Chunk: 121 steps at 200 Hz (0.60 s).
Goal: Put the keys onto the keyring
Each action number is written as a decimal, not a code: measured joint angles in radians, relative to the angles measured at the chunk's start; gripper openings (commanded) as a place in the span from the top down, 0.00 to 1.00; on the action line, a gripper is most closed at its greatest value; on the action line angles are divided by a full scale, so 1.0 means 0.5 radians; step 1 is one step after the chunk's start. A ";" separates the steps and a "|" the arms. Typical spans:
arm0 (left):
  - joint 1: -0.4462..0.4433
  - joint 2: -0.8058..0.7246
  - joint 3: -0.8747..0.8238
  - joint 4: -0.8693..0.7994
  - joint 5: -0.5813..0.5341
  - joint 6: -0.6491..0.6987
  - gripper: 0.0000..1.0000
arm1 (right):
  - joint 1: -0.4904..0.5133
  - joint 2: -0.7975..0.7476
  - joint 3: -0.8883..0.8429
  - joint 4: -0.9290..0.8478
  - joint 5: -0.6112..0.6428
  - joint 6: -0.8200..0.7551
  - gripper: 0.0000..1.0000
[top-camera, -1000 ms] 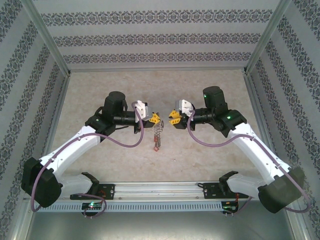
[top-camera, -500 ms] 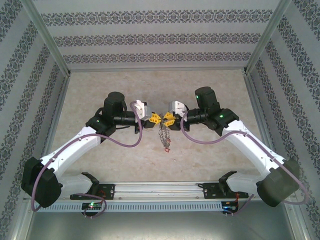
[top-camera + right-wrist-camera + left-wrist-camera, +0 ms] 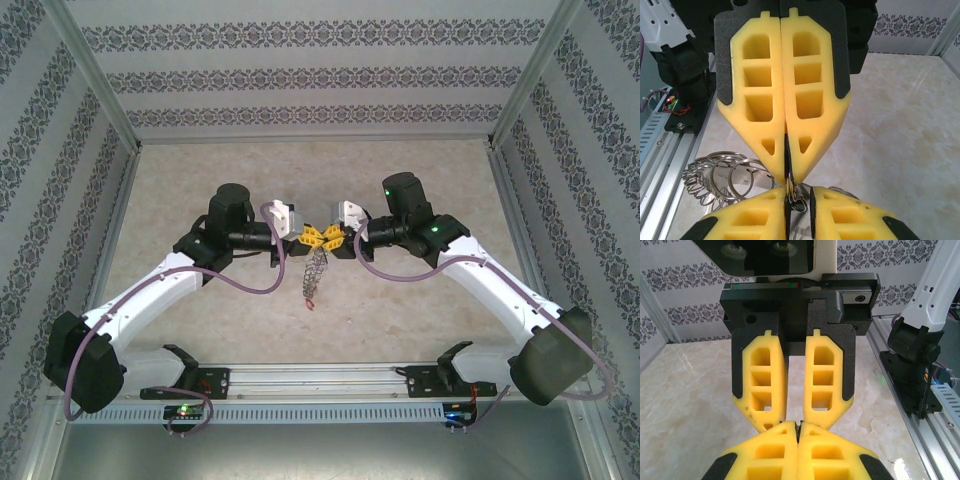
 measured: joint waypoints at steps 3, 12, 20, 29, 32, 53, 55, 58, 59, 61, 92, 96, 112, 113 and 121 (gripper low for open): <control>0.000 0.001 0.000 0.002 0.000 -0.001 1.00 | 0.000 0.000 0.000 0.001 -0.002 0.000 0.82; 0.000 0.002 0.000 0.006 0.000 -0.002 1.00 | 0.009 0.000 0.000 0.002 -0.004 0.001 0.86; 0.000 0.002 -0.002 0.009 0.000 -0.002 1.00 | 0.011 0.000 0.000 0.005 -0.005 0.008 0.93; 0.000 0.002 -0.003 0.012 -0.001 -0.005 1.00 | 0.013 0.000 0.001 0.006 -0.011 0.000 1.00; 0.000 0.002 -0.004 0.012 -0.002 -0.006 1.00 | 0.013 0.000 0.001 0.005 -0.011 0.004 1.00; 0.001 0.002 -0.005 0.014 -0.010 -0.015 1.00 | 0.013 0.000 0.004 -0.002 -0.007 0.001 1.00; 0.001 0.002 -0.005 0.014 -0.011 -0.015 0.98 | 0.013 0.000 0.004 -0.002 -0.005 0.000 1.00; 0.001 0.002 -0.005 0.010 -0.015 -0.014 0.96 | 0.013 0.000 0.004 -0.003 -0.002 -0.002 1.00; 0.001 0.002 -0.005 0.010 -0.016 -0.014 0.96 | 0.013 0.000 0.004 -0.003 0.000 -0.002 1.00; 0.001 0.002 -0.005 0.009 -0.018 -0.011 0.95 | 0.013 0.000 0.005 -0.005 0.003 -0.003 1.00; 0.000 -0.005 0.020 -0.175 -0.076 0.120 0.78 | 0.032 0.000 0.008 -0.062 0.068 -0.049 1.00; 0.000 -0.005 0.027 -0.209 -0.079 0.137 0.77 | 0.034 0.000 0.008 -0.069 0.075 -0.053 1.00; 0.000 -0.002 0.084 -0.391 -0.092 0.237 0.77 | 0.035 0.000 0.008 -0.095 0.089 -0.057 1.00; 0.000 -0.002 0.090 -0.407 -0.092 0.244 0.77 | 0.035 0.000 0.008 -0.099 0.090 -0.058 1.00; 0.000 0.005 0.124 -0.478 -0.093 0.283 0.77 | 0.035 0.000 0.009 -0.111 0.095 -0.063 1.00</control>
